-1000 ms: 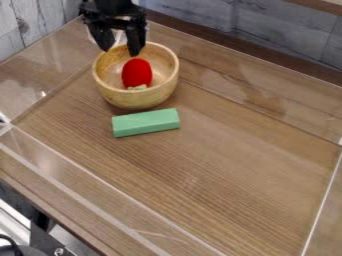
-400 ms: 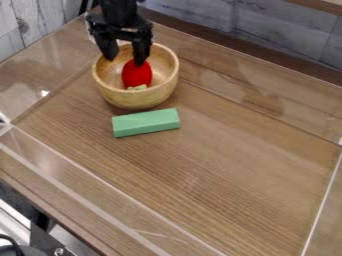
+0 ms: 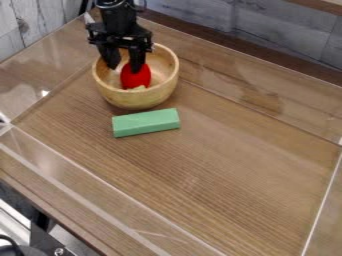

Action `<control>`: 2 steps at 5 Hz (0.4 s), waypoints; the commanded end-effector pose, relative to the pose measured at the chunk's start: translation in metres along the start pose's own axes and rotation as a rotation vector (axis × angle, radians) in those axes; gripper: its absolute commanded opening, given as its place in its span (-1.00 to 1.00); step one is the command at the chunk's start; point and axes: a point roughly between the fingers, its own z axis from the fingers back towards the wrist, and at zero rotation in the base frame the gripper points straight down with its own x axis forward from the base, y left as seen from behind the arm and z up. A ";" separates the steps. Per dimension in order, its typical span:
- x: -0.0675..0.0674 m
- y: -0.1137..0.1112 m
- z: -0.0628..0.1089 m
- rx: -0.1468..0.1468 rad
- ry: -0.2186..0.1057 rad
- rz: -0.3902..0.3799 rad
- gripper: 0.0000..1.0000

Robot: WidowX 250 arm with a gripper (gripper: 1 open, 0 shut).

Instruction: Move the red fruit to the right

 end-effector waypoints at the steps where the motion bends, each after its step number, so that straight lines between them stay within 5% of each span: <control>1: 0.011 0.018 0.024 0.014 -0.058 -0.033 -1.00; 2: 0.013 0.024 0.060 -0.001 -0.104 -0.001 -1.00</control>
